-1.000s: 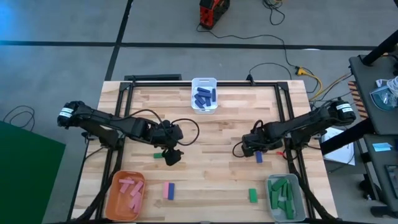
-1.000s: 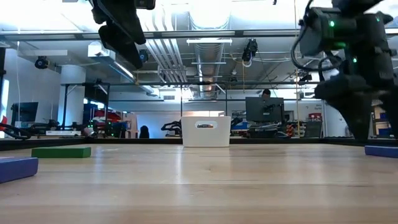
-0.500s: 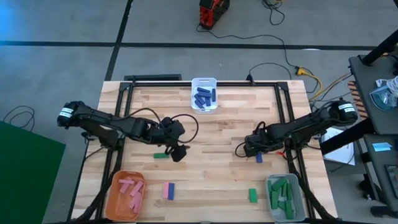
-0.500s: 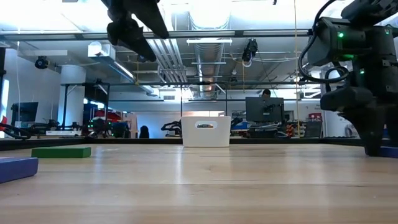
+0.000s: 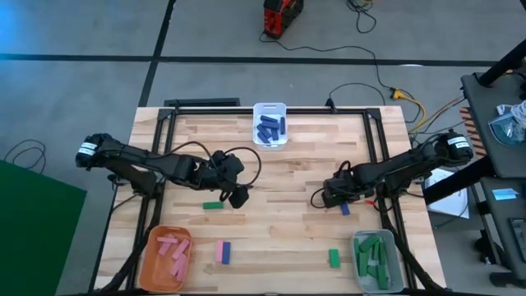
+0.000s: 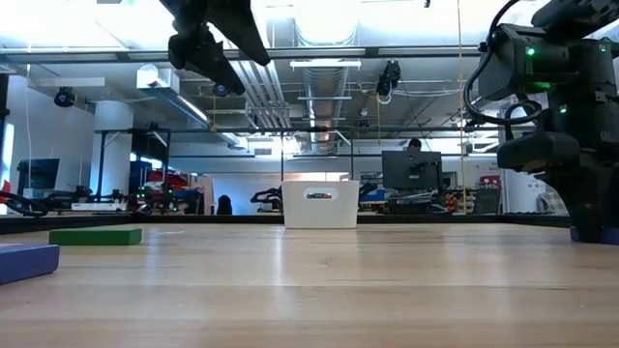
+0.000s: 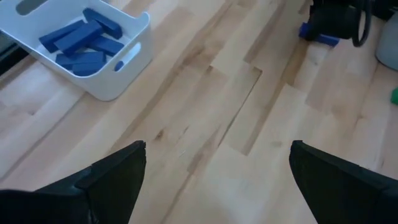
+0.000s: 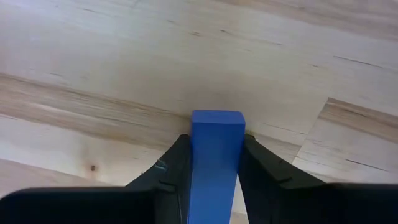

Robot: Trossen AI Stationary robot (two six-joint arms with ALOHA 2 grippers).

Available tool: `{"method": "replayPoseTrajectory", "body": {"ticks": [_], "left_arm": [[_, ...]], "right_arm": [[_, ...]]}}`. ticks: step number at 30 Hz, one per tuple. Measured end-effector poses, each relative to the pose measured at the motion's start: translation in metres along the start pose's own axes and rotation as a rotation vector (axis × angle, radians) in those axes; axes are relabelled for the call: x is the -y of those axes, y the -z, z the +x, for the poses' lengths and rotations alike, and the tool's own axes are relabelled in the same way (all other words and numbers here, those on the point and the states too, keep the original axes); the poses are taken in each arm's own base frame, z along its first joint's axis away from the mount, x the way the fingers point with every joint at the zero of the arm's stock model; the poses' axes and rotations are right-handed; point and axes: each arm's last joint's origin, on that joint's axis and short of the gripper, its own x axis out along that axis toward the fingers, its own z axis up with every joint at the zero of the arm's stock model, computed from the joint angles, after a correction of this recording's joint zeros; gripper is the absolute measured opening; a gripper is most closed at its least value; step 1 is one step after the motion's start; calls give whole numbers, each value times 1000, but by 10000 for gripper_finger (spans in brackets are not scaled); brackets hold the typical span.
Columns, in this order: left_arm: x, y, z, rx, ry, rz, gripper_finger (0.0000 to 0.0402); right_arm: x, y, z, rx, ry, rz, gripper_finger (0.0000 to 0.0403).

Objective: Sort blocks
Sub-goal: Put the blue block into the white bin

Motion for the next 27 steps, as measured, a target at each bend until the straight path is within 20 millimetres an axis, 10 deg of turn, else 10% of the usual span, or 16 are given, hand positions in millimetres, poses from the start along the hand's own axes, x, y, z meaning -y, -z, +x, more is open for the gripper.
{"method": "replayPoseTrajectory", "body": {"ticks": [15, 27], "left_arm": [[0, 0, 0, 13, -16, -51, 366], [-2, -1, 0, 32, -52, -84, 366]], "right_arm": [[-41, -14, -82, 323, -233, -63, 92], [-72, -101, -176, 852, -492, -151, 92]]}}
